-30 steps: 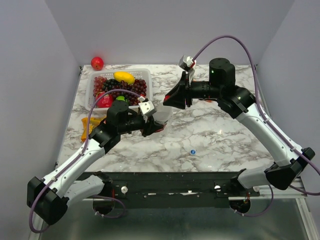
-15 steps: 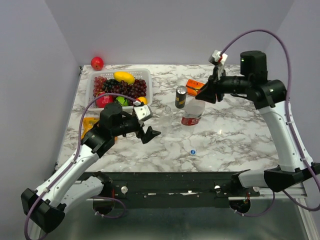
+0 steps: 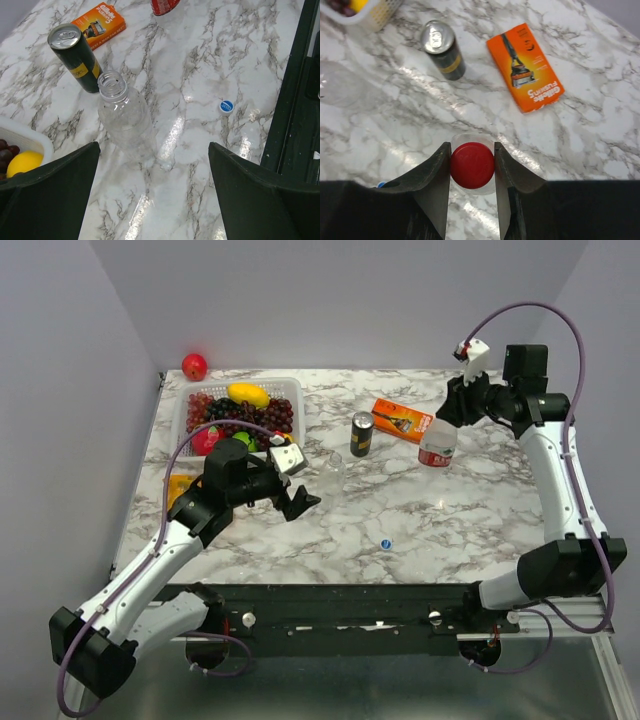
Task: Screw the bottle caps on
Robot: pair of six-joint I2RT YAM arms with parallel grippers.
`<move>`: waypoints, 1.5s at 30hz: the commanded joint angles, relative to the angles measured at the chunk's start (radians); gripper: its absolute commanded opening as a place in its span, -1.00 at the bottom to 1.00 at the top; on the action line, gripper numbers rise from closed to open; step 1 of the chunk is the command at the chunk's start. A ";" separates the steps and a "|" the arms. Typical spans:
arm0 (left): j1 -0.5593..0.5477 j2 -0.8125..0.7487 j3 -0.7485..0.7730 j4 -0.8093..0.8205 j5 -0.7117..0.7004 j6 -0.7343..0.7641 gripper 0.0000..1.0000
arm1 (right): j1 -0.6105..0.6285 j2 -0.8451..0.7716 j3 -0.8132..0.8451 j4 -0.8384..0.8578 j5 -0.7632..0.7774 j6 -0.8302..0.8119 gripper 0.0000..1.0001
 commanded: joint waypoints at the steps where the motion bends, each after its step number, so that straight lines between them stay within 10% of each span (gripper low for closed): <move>1: 0.025 -0.010 0.039 -0.054 -0.016 0.038 0.97 | -0.035 0.050 -0.030 0.237 0.034 -0.012 -0.74; 45: 0.140 0.012 -0.028 -0.025 0.044 0.004 0.97 | -0.057 0.135 -0.191 0.327 0.086 -0.015 0.13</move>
